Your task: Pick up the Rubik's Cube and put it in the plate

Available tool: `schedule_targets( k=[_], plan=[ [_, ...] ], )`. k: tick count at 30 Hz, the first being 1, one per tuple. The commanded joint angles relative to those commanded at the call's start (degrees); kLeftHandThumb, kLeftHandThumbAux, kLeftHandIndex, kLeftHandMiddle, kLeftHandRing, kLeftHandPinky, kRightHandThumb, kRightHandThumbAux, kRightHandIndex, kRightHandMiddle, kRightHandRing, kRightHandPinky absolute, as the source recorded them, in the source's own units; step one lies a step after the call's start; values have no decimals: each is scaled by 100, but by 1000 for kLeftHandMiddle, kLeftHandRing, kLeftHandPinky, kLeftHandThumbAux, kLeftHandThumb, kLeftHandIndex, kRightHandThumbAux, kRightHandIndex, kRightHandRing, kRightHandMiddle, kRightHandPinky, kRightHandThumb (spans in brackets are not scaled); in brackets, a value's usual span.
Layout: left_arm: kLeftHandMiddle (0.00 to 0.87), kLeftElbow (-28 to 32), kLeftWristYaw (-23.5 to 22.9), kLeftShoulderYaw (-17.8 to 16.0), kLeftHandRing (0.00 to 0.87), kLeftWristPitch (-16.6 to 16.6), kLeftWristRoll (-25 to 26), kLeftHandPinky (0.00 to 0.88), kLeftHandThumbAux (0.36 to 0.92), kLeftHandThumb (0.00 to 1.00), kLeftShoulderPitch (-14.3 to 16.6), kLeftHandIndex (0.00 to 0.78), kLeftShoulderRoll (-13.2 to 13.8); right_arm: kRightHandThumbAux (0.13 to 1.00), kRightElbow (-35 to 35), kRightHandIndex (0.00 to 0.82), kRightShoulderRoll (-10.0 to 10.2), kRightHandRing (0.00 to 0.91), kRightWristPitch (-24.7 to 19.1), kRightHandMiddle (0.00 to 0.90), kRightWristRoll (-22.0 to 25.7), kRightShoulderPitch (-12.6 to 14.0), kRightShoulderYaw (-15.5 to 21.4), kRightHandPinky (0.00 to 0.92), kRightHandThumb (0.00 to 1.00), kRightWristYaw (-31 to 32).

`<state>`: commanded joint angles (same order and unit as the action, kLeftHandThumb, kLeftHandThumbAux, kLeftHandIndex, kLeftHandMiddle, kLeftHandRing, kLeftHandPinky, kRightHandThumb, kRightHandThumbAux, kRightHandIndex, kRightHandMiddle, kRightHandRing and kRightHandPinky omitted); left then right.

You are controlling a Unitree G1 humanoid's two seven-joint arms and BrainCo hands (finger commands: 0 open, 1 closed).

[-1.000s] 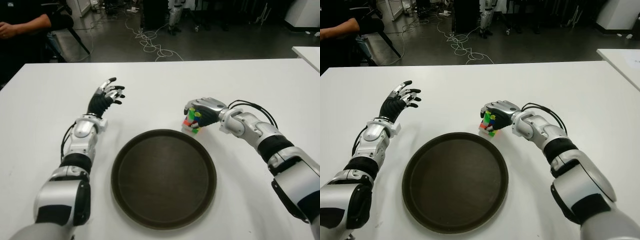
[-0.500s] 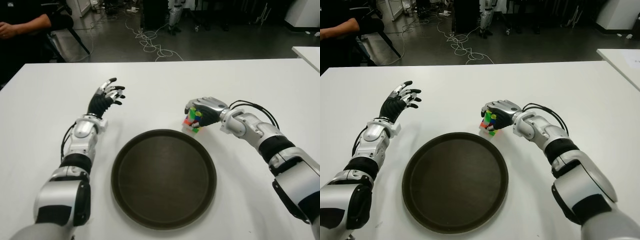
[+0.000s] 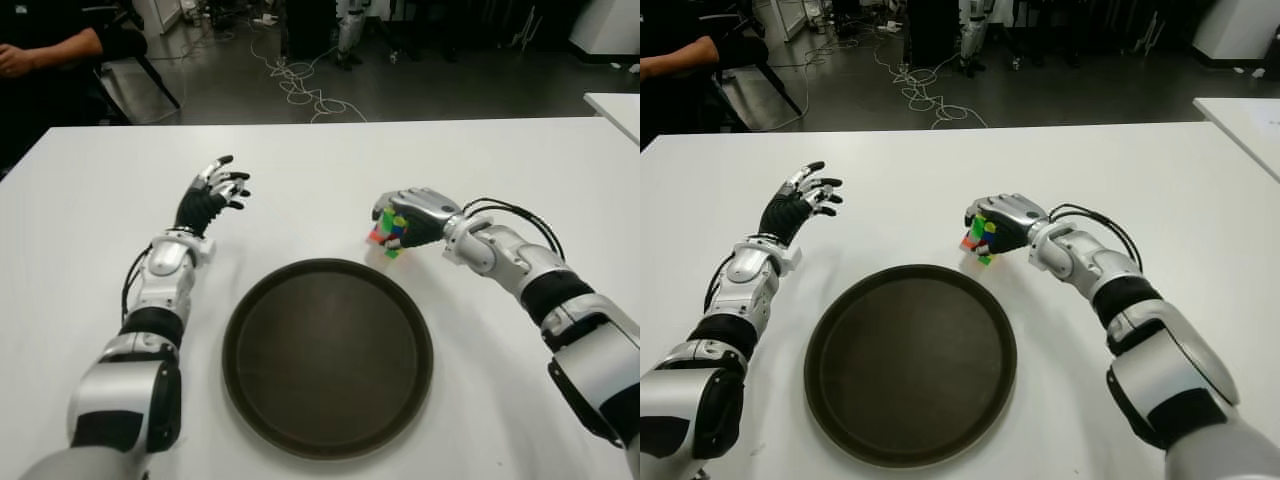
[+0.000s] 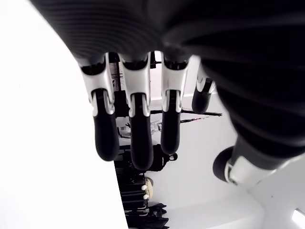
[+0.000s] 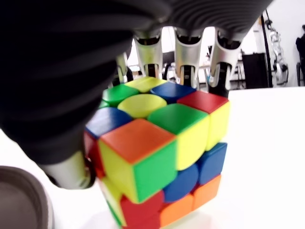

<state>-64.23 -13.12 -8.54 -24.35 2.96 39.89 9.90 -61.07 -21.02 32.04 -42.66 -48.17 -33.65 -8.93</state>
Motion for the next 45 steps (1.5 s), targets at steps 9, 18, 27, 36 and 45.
schedule_targets(
  k=[9, 18, 27, 36, 45],
  plan=[
    [306, 29, -18, 3, 377, -5, 12, 438, 597, 325, -10, 113, -6, 696, 79, 365, -31, 435, -16, 488, -29, 22, 18, 417, 825, -104],
    [301, 23, -28, -13, 372, 25, 39, 435, 600, 325, -2, 110, -16, 691, 111, 403, -32, 415, -83, 458, -25, 38, 24, 444, 833, -134],
    [302, 20, -27, -20, 371, 40, 46, 433, 612, 324, -2, 108, -19, 692, 122, 382, -18, 438, -168, 482, -25, 22, 16, 475, 832, -92],
    [305, 23, -30, -4, 383, 31, 27, 444, 610, 310, 5, 112, -11, 690, 427, 386, -19, 500, -263, 495, 56, 182, 227, 521, 834, -683],
    [304, 0, -21, 4, 374, 45, 16, 428, 601, 311, 22, 115, -6, 687, 603, 416, 53, 462, 96, 455, 225, 411, 592, 521, 838, -1633]
  ],
)
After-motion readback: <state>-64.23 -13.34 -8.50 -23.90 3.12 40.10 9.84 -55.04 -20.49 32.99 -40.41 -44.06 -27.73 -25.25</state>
